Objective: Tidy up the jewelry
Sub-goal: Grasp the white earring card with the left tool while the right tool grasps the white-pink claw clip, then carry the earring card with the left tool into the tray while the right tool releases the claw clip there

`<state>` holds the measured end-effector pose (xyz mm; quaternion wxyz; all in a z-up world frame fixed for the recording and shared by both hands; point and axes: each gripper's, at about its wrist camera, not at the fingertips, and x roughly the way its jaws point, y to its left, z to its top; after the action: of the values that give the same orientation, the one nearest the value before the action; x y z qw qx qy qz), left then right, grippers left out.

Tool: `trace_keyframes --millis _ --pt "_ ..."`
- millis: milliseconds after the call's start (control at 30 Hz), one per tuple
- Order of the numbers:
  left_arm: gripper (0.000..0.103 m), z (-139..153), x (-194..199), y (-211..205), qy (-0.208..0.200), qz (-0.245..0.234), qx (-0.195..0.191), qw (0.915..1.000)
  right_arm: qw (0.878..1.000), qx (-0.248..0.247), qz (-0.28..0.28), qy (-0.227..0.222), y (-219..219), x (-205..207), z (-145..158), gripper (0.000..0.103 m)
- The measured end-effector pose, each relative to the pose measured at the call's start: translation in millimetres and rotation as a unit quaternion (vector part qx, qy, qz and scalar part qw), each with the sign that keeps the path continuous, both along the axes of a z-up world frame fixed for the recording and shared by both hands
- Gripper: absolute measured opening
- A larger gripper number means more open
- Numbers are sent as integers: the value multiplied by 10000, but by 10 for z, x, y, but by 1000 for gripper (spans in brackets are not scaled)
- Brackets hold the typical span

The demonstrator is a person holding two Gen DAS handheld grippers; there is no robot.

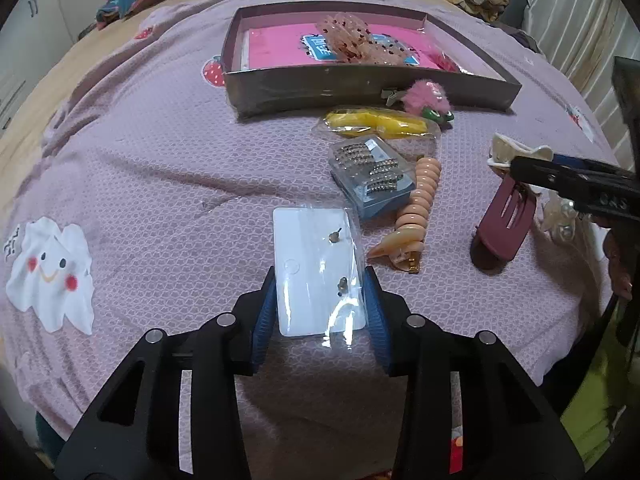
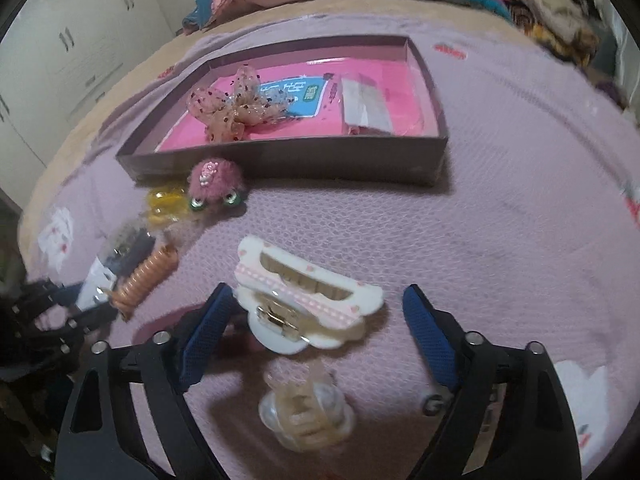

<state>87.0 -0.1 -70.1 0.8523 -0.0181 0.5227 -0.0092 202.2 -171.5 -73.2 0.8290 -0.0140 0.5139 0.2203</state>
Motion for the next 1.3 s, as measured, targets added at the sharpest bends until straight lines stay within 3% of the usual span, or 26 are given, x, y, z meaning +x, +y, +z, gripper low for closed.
trace_keyframes --millis 67,533,1300 --pt "32 19 -10 35 -7 19 -57 10000 9999 133 -40 91 0 28 -16 71" --pt "32 387 100 257 -337 261 -267 9987 9987 125 -284 -403 -181 -78 287 71" --pt "32 1012 850 142 -1048 101 -291 9940 9871 132 -903 -1319 -680 -42 1050 71"
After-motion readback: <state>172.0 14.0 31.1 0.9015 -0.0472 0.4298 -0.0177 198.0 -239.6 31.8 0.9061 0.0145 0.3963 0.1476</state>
